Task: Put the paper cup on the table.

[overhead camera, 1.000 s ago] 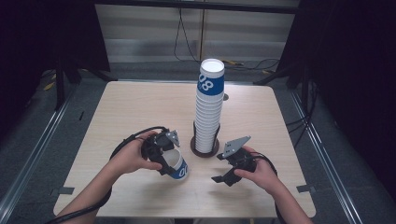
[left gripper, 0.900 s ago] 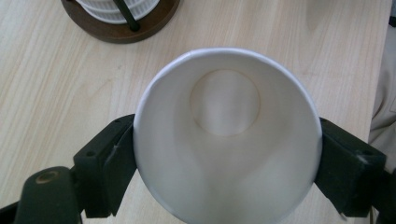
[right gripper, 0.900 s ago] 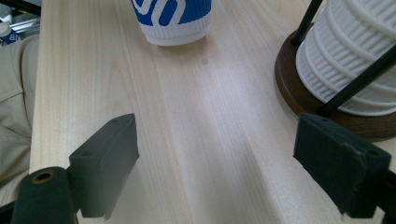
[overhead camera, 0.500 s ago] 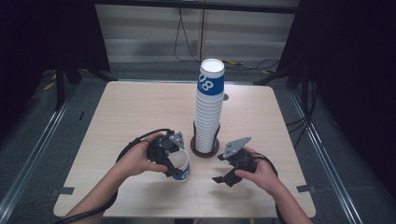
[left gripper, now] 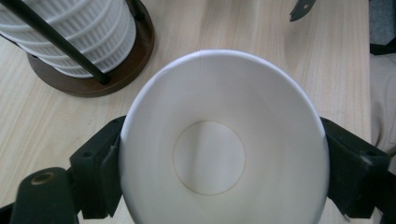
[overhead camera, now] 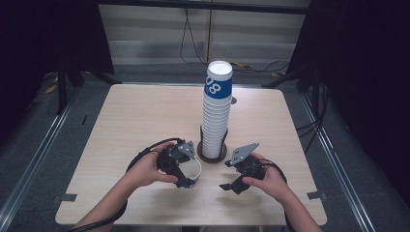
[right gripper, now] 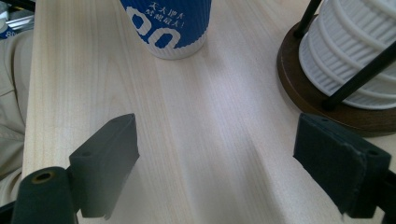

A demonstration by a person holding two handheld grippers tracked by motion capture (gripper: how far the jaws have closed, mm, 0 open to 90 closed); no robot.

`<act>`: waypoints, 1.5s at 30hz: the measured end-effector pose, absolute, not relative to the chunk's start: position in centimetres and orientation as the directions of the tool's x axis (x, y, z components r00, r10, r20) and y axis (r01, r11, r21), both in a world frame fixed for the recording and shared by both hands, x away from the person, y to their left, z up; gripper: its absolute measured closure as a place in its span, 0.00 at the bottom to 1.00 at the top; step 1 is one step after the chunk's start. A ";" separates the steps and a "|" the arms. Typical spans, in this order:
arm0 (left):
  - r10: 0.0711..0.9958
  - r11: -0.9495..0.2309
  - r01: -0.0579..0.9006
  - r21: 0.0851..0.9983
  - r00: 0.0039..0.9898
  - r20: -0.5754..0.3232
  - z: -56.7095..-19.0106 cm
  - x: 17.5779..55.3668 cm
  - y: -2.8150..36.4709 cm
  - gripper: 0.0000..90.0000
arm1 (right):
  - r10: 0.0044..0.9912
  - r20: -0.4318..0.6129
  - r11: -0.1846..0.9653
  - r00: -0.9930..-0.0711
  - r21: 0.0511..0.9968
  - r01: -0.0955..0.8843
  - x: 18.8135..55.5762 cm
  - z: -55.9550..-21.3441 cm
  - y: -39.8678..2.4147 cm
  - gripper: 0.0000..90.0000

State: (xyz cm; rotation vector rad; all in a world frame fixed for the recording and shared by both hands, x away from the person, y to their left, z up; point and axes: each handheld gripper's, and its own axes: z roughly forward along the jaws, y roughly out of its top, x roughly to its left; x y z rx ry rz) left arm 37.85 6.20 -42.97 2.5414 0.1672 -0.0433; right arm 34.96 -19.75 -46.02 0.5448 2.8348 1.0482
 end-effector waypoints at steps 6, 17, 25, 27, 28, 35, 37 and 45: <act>0.113 -0.801 0.128 0.584 0.992 -0.062 -43.4 37.6 6.5 0.16 | 0.344 0.048 0.711 -0.938 0.639 0.293 34.9 -46.2 -19.6 0.14; 0.106 -0.806 0.131 0.577 0.991 -0.077 -45.0 37.2 7.0 0.18 | 0.345 0.054 0.709 -0.937 0.640 0.298 34.8 -46.3 -19.5 0.14; 0.140 -0.777 0.175 0.605 0.985 -0.105 -45.9 36.8 8.8 0.19 | 0.352 0.057 0.706 -0.934 0.640 0.305 34.7 -46.3 -19.9 0.14; 0.147 -0.781 0.181 0.597 0.983 -0.106 -45.9 36.8 9.4 0.19 | 0.357 0.058 0.702 -0.932 0.642 0.309 34.7 -46.2 -19.9 0.14; 0.145 -0.782 0.177 0.598 0.984 -0.102 -45.9 36.9 9.7 0.19 | 0.356 0.056 0.701 -0.933 0.644 0.306 34.7 -46.2 -19.9 0.14; 0.169 -0.777 0.195 0.599 0.981 -0.100 -45.7 36.9 11.4 0.19 | 0.357 0.055 0.704 -0.933 0.641 0.307 34.6 -46.2 -19.9 0.14; 0.185 -0.772 0.208 0.601 0.977 -0.102 -45.5 37.0 12.2 0.19 | 0.361 0.057 0.703 -0.931 0.640 0.311 34.6 -46.2 -19.9 0.14; 0.240 -0.743 0.249 0.621 0.966 -0.100 -45.1 37.2 14.6 0.19 | 0.356 0.059 0.706 -0.933 0.637 0.310 34.7 -46.3 -19.8 0.14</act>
